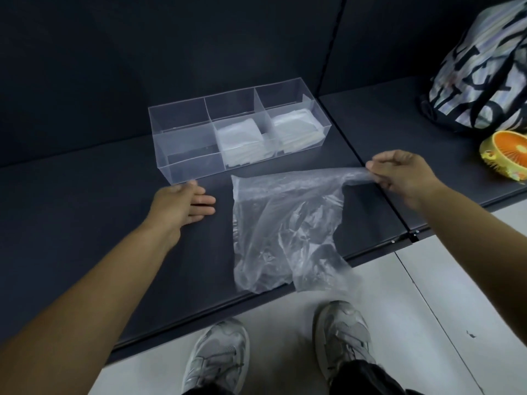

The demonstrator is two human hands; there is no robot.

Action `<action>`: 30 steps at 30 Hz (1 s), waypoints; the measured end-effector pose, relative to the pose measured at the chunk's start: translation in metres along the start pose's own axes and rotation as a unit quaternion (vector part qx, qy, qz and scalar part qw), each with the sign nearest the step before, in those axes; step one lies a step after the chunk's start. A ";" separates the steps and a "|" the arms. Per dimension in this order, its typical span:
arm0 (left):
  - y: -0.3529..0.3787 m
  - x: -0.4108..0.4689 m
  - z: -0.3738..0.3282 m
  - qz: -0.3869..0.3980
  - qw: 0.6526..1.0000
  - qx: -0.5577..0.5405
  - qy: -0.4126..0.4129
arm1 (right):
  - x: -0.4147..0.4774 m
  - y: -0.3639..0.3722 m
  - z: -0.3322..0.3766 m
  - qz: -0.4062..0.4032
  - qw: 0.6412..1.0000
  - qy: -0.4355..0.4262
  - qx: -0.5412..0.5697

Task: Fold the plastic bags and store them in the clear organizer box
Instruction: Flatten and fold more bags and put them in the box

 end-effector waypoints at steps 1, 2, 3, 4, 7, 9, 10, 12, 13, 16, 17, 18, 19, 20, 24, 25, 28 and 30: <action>0.004 -0.002 0.001 0.027 0.999 0.015 -0.015 | 0.006 0.000 -0.001 -0.008 1.000 -0.008 -0.010; 0.009 -0.005 0.002 0.048 0.998 0.041 -0.020 | 0.011 0.002 -0.002 -0.012 1.000 -0.018 -0.020; 0.015 -0.007 0.005 0.060 0.995 0.073 -0.011 | 0.016 0.002 -0.002 -0.016 0.999 -0.028 -0.030; 0.020 -0.009 0.009 0.064 0.992 0.112 0.008 | 0.020 0.004 -0.002 -0.017 0.998 -0.036 -0.039; 0.032 -0.010 0.023 0.052 0.973 0.217 0.055 | 0.028 0.004 -0.002 -0.002 0.996 -0.049 -0.069; 0.034 -0.006 0.029 0.034 0.967 0.240 0.078 | 0.032 0.002 -0.002 0.000 0.995 -0.059 -0.079; 0.033 -0.003 0.030 0.023 0.967 0.238 0.089 | 0.035 0.000 -0.002 -0.010 0.994 -0.063 -0.089; 0.028 0.002 0.029 -0.005 0.968 0.226 0.105 | 0.040 -0.009 -0.002 -0.052 0.992 -0.060 -0.101; 0.025 0.004 0.028 -0.017 0.971 0.213 0.107 | 0.042 -0.014 -0.003 -0.081 0.990 -0.053 -0.099; 0.017 0.004 0.026 -0.028 0.985 0.145 0.089 | 0.032 -0.023 -0.005 -0.146 0.985 -0.044 -0.079; 0.015 0.001 0.025 -0.019 0.992 0.102 0.066 | 0.021 -0.020 -0.005 -0.140 0.987 -0.053 -0.062; 0.011 -0.004 0.024 -0.007 0.998 0.053 0.034 | 0.006 -0.014 -0.004 -0.117 0.990 -0.064 -0.050; 0.006 -0.010 0.023 0.006 1.000 0.011 0.001 | -0.011 -0.006 -0.005 -0.074 0.993 -0.077 -0.043; 0.001 -0.017 0.024 0.018 0.999 -0.015 -0.029 | -0.032 0.003 -0.007 -0.015 0.994 -0.093 -0.052; -0.013 -0.052 0.037 0.061 0.992 -0.021 -0.108 | -0.118 0.031 -0.023 0.258 0.943 -0.144 -0.152; -0.013 -0.061 0.042 0.074 0.990 -0.012 -0.119 | -0.130 0.035 -0.028 0.283 0.932 -0.146 -0.175; -0.004 -0.082 0.054 0.097 0.986 0.014 -0.134 | -0.145 0.046 -0.033 0.307 0.926 -0.139 -0.169; 0.002 -0.086 0.058 0.099 0.986 0.031 -0.134 | -0.145 0.049 -0.036 0.310 0.926 -0.138 -0.165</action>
Point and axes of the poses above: each hand's wrist, its own x-axis towards the middle knuckle, its own y-axis out of the palm, z = x × y, the point moved 2 cm from there along x, towards the middle knuckle, and after that the axes turned 7 degrees about -x, right-handed, at the moved point
